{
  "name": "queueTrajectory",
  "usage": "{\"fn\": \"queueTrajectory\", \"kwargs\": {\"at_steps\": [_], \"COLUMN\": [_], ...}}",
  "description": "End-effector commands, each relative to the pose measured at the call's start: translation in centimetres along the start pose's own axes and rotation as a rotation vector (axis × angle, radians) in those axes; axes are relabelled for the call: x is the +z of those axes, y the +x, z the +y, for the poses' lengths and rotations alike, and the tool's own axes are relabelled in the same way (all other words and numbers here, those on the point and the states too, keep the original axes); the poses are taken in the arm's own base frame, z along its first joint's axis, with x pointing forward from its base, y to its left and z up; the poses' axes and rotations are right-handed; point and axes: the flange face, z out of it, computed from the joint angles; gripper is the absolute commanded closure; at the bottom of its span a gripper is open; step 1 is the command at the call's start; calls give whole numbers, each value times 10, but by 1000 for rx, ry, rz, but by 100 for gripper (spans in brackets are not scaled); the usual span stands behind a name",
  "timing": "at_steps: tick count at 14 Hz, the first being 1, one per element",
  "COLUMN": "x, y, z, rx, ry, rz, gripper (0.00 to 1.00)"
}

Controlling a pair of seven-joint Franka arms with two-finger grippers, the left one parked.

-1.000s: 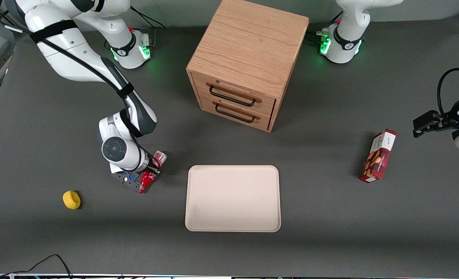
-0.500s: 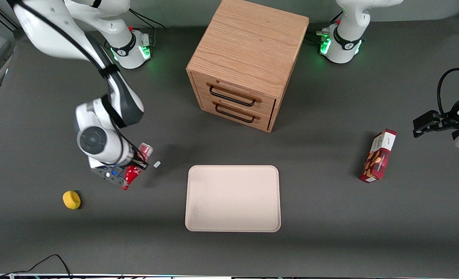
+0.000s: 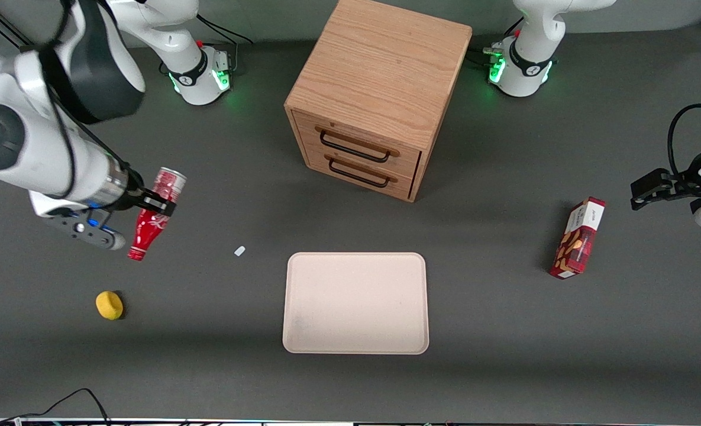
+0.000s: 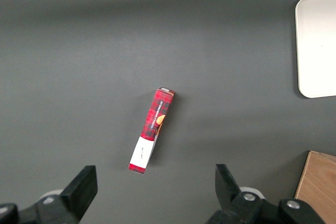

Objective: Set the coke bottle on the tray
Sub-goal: 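Lift the bottle with the right gripper and turn it upright, then carry the upright bottle with the right gripper over the tray's rim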

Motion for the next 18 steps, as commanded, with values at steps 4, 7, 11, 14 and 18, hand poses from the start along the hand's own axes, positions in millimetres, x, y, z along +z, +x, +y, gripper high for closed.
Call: {"fn": "queueTrajectory", "kwargs": {"at_steps": [4, 7, 11, 14, 18], "x": [-4, 22, 81, 120, 194], "y": [18, 38, 32, 30, 33], "z": [-16, -71, -163, -213, -257], "rx": [-70, -140, -259, -292, -327], "ry": [13, 45, 69, 90, 106], "rz": [-47, -54, -17, 75, 127], "gripper": [100, 100, 100, 100, 100]}}
